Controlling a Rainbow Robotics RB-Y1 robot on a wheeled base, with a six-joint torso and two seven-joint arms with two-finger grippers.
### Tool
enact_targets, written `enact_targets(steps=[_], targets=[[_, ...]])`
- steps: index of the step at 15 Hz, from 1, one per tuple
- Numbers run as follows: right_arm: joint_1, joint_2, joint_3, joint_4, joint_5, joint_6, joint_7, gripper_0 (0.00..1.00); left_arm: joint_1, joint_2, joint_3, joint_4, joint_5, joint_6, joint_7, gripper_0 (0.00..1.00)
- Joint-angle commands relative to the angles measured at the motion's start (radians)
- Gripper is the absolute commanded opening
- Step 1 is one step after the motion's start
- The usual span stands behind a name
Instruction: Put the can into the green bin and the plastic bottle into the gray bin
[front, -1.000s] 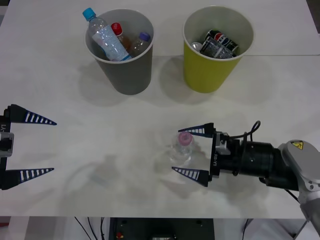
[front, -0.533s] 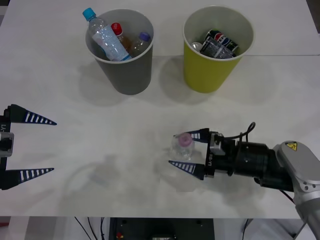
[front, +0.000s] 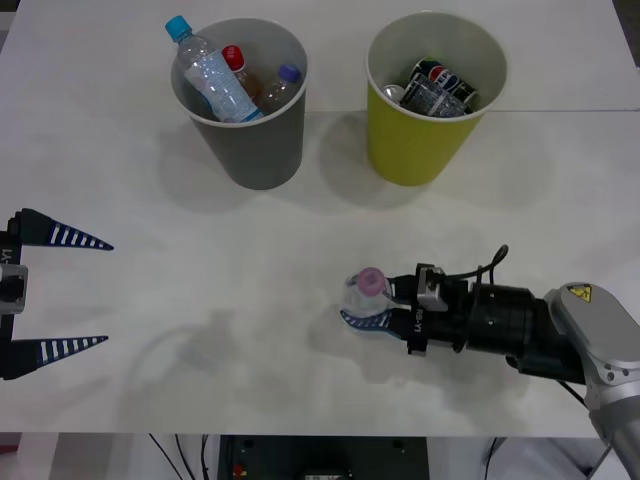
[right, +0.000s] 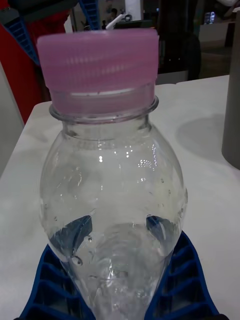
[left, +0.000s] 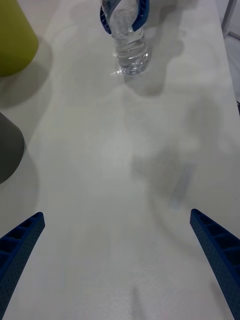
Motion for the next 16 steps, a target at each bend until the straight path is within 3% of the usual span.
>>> enact_targets(steps=[1,5,11,16], targets=[[-0.001,-0.020,-0.009,-0.038,0.001,0.002,-0.028,0.00,0.000,0.000,0.000,0.000,0.000,0.000,0.000,1.00],[0.027,-0.072,-0.032,-0.211,0.129,0.006,-0.290,0.00,0.000,0.000,0.000,0.000,0.000,0.000,0.000,1.00],[0.106,-0.135,-0.035,-0.570,0.405,0.078,-0.850,0.00,0.000,0.000,0.000,0.000,0.000,0.000,0.000,1.00],[0.105,-0.256,0.009,-0.732,0.435,0.149,-1.209,0.00,0.000,0.000,0.000,0.000,0.000,0.000,0.000,1.00]])
